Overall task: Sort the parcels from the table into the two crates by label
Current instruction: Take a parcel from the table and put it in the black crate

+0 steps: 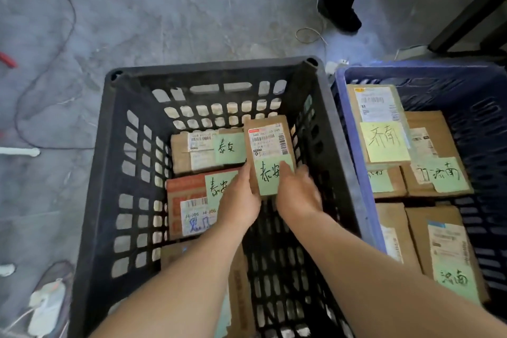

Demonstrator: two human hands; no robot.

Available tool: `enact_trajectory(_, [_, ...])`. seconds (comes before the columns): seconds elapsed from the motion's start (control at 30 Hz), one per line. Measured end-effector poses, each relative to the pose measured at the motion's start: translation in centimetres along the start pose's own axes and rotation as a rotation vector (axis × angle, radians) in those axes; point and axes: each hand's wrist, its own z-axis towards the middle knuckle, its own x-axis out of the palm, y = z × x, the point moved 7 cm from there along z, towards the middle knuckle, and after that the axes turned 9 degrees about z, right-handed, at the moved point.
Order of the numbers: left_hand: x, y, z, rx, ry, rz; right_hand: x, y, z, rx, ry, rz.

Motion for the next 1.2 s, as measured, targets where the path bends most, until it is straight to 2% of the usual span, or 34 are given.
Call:
enact_trajectory(0.13, [2.0, 1.4, 2.1, 0.037, -0.004, 0.044, 2.1, -0.7, 2.1, 0.088, 0.008, -0.046])
enact_trajectory(0.2, [2.7, 2.0, 3.0, 0.073, -0.021, 0.075, 3.5, -0.9, 2.9, 0.099, 0.072, -0.010])
enact_trajectory(0.33, [3.1, 2.7, 4.2, 0.117, -0.036, 0.329, 5.1, -1.1, 3.9, 0.155, 0.184, 0.011])
enact_trajectory(0.53, [0.0, 2.3, 1.6, 0.122, -0.056, 0.374, 2.9, 0.5, 0.9, 0.134, 0.189, -0.026])
enact_trajectory(0.63, [-2.5, 1.5, -1.5, 0.083, 0.013, 0.489, 1.0, 1.9, -2.9, 0.047, 0.209, -0.043])
enact_trajectory(0.73, [-4.9, 0.4, -5.2, 0.029, 0.098, 0.639, -2.1, 3.1, -7.0, -0.100, 0.173, -0.126])
enact_trajectory(0.83, [-7.0, -1.2, -9.5, 0.012, 0.107, 0.715, -5.6, 4.0, -10.9, -0.201, 0.114, -0.164])
enact_trajectory(1.07, [-11.6, -5.5, -19.8, -0.005, 0.023, 0.732, -14.6, 4.2, -19.8, -0.242, -0.023, -0.111])
enact_trajectory(1.2, [-13.2, -7.0, -24.1, -0.026, -0.023, 0.718, -17.5, 4.0, -24.2, -0.238, -0.088, -0.119])
